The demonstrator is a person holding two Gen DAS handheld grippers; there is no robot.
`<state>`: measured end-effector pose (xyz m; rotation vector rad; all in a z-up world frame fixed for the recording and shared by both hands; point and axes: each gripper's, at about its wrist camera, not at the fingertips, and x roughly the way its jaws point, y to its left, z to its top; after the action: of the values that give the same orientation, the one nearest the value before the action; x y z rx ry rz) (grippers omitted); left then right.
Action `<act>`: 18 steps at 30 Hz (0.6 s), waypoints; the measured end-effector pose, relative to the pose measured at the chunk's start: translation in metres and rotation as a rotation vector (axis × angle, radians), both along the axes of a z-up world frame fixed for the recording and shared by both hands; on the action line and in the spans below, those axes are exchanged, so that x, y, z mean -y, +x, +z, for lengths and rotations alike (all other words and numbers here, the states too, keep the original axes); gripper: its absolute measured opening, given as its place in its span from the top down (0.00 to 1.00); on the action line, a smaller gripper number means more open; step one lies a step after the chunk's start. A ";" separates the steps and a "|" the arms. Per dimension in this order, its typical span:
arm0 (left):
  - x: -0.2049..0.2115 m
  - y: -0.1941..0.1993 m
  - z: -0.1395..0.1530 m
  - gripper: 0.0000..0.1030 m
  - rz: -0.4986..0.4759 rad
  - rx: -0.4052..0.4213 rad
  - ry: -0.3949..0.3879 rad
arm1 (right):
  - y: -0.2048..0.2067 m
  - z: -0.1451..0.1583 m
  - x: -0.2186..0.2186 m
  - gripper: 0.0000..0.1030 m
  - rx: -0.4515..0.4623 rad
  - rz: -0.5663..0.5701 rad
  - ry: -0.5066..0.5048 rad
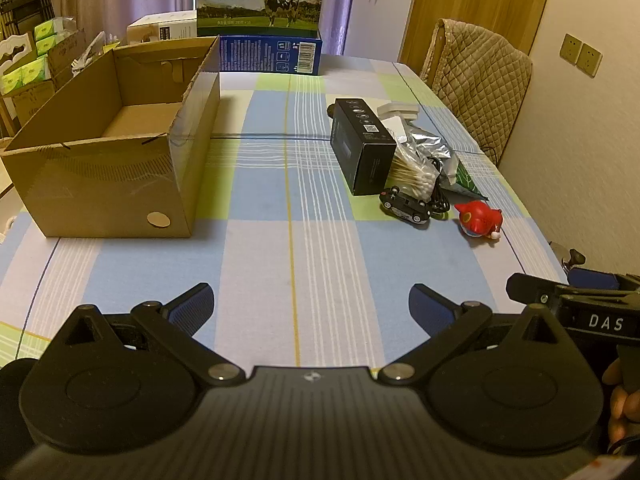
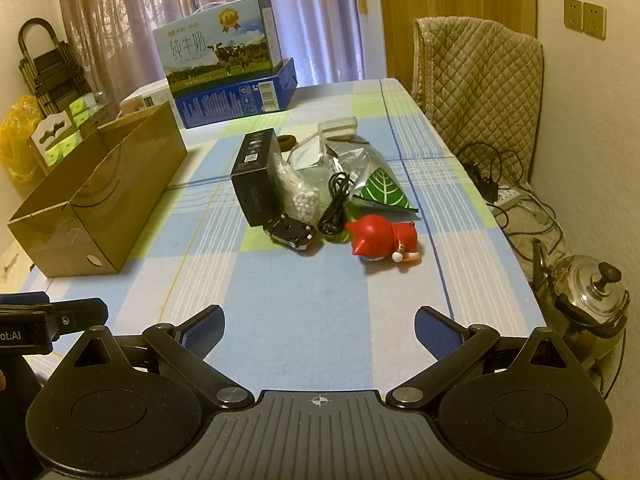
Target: Organize objects
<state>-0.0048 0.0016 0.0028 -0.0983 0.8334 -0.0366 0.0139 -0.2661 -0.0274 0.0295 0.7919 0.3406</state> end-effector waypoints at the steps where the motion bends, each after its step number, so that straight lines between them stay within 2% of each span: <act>1: 0.000 0.000 0.000 0.01 -0.001 0.000 0.000 | 0.000 0.000 0.000 0.03 0.000 0.000 0.000; 18: -0.001 0.001 -0.002 0.01 0.005 -0.009 0.005 | 0.000 -0.001 0.001 0.03 -0.004 -0.003 0.008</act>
<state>-0.0036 0.0022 0.0003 -0.0957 0.8424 -0.0298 0.0137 -0.2666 -0.0283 0.0389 0.7941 0.3410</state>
